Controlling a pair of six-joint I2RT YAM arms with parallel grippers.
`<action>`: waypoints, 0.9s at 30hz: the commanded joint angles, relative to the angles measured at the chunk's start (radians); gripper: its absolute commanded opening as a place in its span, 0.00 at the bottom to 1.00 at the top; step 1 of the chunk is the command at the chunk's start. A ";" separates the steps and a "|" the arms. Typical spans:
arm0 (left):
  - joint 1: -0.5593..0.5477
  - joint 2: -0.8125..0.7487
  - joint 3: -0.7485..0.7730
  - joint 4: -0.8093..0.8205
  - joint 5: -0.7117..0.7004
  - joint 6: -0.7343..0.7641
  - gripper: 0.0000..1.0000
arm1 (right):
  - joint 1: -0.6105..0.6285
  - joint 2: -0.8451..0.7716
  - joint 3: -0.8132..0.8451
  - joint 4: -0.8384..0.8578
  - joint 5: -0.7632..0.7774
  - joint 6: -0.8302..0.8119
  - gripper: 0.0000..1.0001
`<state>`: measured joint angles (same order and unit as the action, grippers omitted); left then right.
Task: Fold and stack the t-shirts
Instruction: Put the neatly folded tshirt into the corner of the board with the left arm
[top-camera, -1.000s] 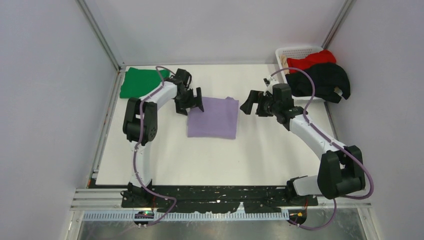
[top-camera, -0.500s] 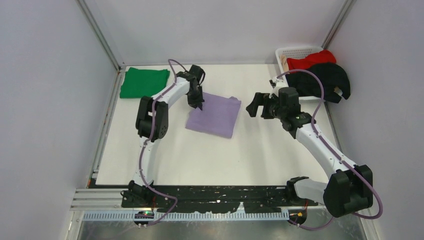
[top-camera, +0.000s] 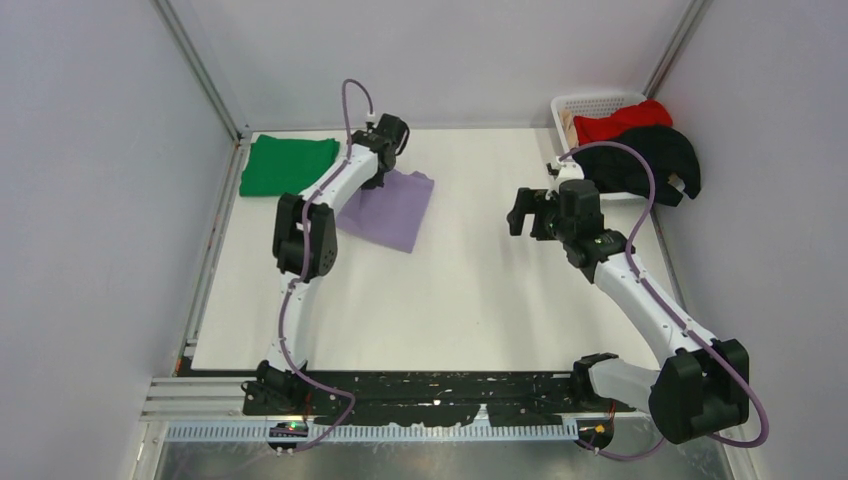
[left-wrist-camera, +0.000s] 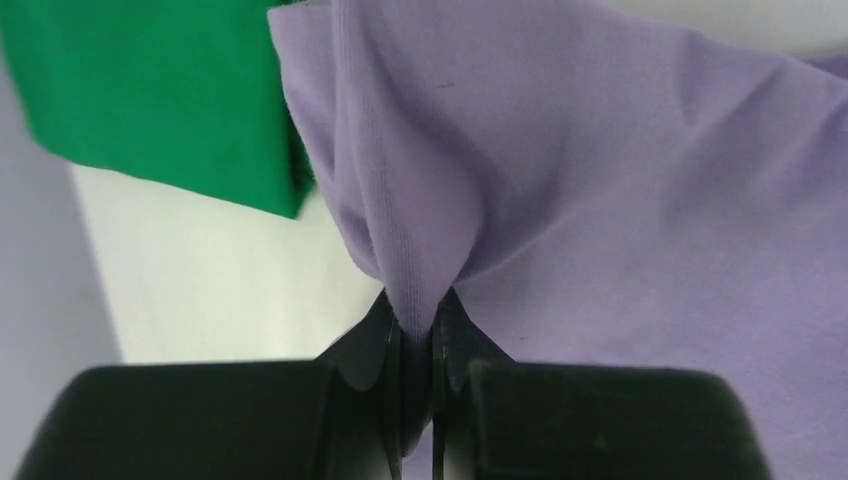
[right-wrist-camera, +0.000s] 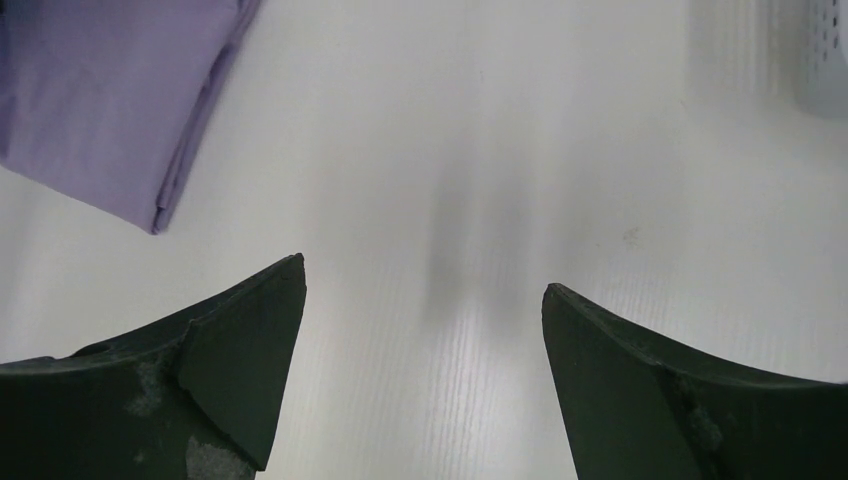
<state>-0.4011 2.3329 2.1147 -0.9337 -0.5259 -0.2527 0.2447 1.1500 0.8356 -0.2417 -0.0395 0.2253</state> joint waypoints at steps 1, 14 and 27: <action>0.027 -0.072 0.014 0.164 -0.315 0.238 0.00 | -0.004 -0.036 -0.004 0.028 0.116 -0.025 0.95; 0.123 -0.089 0.048 0.527 -0.404 0.671 0.00 | -0.005 0.037 0.008 0.063 0.164 -0.037 0.95; 0.157 -0.135 0.123 0.530 -0.352 0.665 0.00 | -0.006 0.068 0.010 0.061 0.184 -0.028 0.95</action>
<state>-0.2493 2.2936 2.1624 -0.4706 -0.8711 0.4004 0.2447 1.2114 0.8242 -0.2234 0.1181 0.2031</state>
